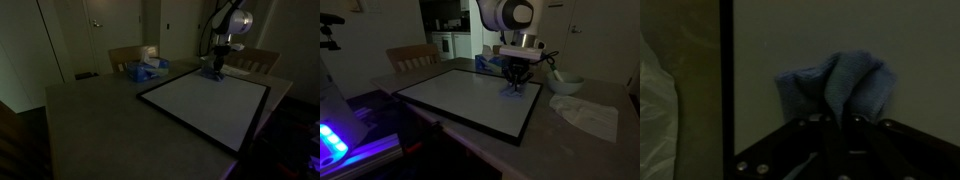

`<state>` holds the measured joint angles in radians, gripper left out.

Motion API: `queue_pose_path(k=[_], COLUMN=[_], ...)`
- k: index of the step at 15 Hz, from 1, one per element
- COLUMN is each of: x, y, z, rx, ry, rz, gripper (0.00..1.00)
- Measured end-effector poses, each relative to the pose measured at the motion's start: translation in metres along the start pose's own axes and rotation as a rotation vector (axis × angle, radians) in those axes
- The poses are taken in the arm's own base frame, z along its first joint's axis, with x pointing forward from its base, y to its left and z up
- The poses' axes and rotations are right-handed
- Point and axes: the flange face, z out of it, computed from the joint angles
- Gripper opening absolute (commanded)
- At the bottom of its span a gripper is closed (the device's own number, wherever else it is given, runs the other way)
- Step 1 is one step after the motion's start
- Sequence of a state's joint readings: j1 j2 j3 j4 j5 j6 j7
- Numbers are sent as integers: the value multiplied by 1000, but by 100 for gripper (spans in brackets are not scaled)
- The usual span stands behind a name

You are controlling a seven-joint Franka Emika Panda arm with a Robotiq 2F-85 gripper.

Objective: Use the cloth to wipe the whiteboard on the table

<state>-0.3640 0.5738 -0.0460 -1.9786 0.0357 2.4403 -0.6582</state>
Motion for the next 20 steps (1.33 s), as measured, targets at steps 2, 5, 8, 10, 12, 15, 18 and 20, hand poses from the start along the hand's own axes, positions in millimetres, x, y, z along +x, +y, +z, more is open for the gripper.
queue_pose_path(k=[2, 5, 8, 10, 12, 15, 18, 20], x=[-13, -32, -44, -44, -44, -45, -52, -61], y=[-5, -13, -16, -17, -17, -17, -15, -14], z=[1, 8, 9, 8, 8, 9, 11, 13], rx=[8, 27, 21, 20, 20, 21, 23, 24], ry=[-16, -38, -23, -22, -22, -24, -35, -50], rz=[1, 3, 12, 12, 12, 15, 23, 26], gripper=[2, 2, 9, 9, 2, 2, 2, 2])
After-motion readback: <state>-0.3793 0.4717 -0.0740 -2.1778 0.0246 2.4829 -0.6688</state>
